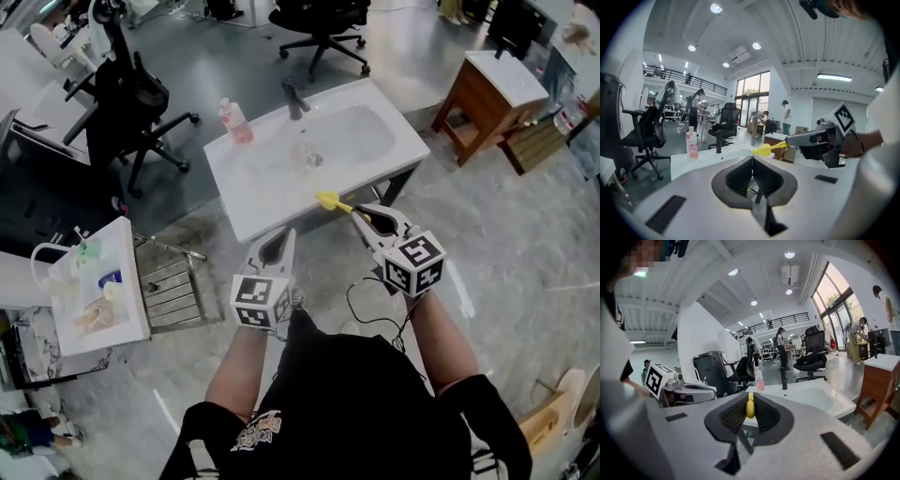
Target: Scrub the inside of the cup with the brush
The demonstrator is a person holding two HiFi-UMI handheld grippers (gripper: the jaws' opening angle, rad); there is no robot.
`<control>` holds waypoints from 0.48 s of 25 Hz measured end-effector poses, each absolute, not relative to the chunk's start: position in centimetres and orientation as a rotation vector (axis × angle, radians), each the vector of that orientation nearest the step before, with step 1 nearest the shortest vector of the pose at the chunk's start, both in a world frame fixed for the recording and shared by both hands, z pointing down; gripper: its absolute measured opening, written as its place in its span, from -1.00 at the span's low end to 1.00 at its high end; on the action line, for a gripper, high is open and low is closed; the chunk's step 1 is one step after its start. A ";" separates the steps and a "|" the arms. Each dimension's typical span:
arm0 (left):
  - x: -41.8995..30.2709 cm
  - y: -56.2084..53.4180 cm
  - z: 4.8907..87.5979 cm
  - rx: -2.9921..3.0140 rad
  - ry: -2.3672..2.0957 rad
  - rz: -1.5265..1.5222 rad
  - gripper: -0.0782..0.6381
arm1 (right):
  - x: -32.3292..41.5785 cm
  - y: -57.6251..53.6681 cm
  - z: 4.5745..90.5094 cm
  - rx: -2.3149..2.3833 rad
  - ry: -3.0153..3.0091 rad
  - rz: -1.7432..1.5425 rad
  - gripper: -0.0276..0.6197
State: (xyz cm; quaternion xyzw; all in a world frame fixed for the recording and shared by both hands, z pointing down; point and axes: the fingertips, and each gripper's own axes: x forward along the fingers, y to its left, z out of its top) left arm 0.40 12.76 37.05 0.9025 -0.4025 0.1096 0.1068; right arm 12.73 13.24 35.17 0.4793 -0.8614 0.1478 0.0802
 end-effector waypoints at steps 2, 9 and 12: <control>0.6 14.6 36.8 2.650 -1.226 0.332 -0.76 | 13.2 14.4 35.0 1.411 -2.607 0.445 -0.80; 1.0 18.7 37.3 2.617 -1.336 0.394 -0.76 | 14.3 16.9 35.0 1.348 -2.661 0.454 -0.80; 1.1 19.3 37.3 2.606 -1.352 0.400 -0.76 | 14.1 17.6 34.9 1.331 -2.670 0.452 -0.80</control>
